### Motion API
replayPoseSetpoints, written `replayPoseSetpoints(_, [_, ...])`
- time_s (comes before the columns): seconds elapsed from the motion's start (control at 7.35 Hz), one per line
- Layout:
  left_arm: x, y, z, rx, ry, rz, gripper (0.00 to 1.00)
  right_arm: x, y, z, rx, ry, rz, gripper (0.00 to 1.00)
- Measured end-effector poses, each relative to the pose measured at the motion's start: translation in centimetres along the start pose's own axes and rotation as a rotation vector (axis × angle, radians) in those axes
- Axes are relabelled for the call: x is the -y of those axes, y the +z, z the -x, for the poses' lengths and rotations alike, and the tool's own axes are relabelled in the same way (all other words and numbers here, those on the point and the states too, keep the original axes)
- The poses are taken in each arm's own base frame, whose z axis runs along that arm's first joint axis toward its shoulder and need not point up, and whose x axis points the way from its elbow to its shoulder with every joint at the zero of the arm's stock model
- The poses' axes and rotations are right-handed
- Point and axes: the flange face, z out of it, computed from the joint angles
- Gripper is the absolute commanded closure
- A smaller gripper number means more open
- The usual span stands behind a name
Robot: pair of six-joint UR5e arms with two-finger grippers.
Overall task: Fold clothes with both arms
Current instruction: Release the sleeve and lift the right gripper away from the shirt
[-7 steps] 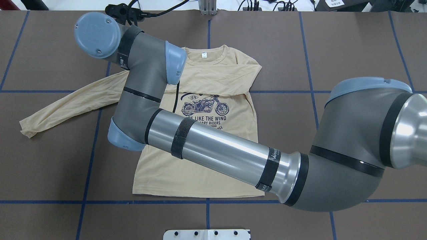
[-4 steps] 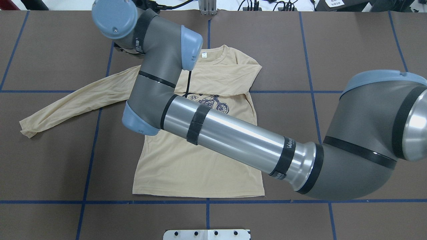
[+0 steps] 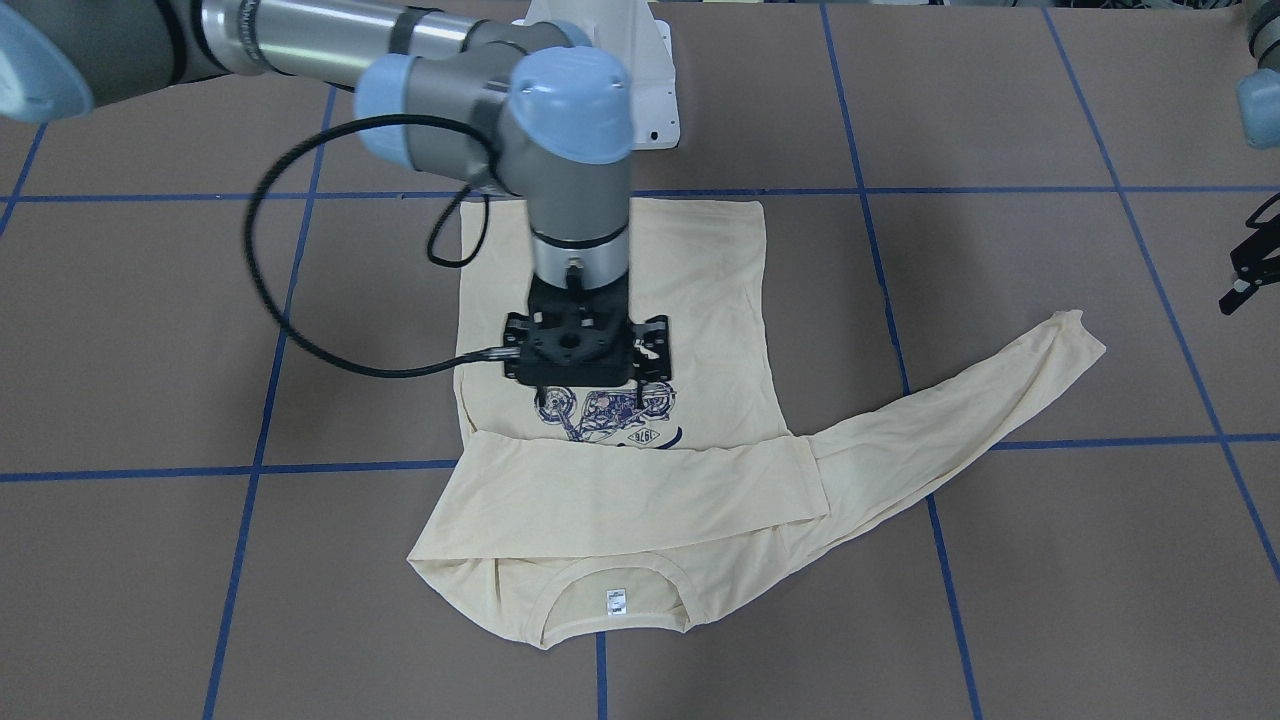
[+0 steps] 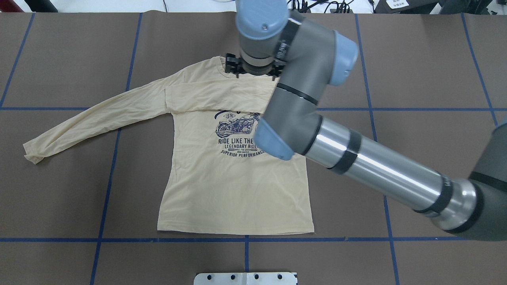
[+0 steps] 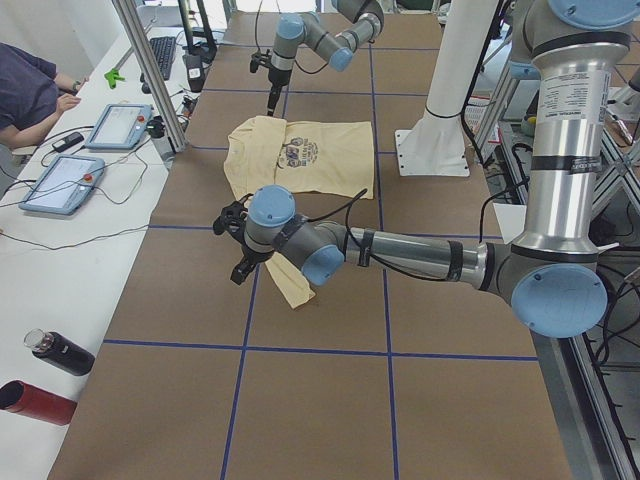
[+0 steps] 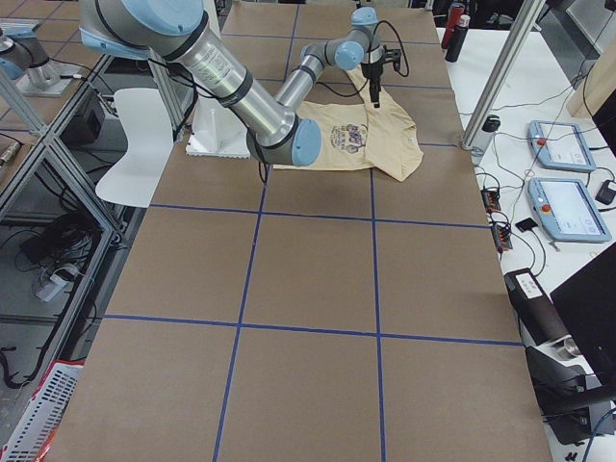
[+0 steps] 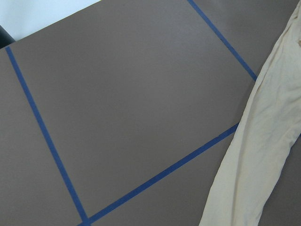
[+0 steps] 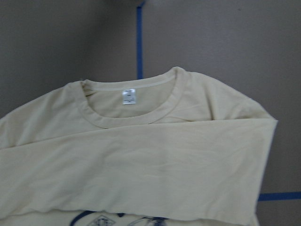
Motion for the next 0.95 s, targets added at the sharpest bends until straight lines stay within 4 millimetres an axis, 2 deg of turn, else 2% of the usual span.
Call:
replayPoseSetpoints(0.14, [-1.5,1.3,-0.9,0.019,-0.037,-0.016,0.00,0.5,-0.7,-7.0,0.001,-0.060,0.018,0.00])
replayPoseSetpoints(0.27, [-3.3,2.6,-1.6,0.030,-0.066,-0.013,0.00,1.0,-1.5,-12.6,0.001,-0.105,0.035,0.00])
replayPoseSetpoints(0.54, [-6.5,5.0,-2.6,0.050,-0.093,0.026,0.00,1.2,-2.4,-22.1,-0.008,-0.179,0.065,0.01])
replayPoseSetpoints(0.82, [-8.5,6.7,-3.9,0.040,-0.067,0.047,0.00,1.4,-3.7,-31.7,-0.017,-0.245,0.106,0.01])
replayPoseSetpoints(0.95, [-9.2,7.8,-4.9,0.023,-0.044,0.063,0.00,1.3,-4.2,-35.9,-0.020,-0.273,0.124,0.00])
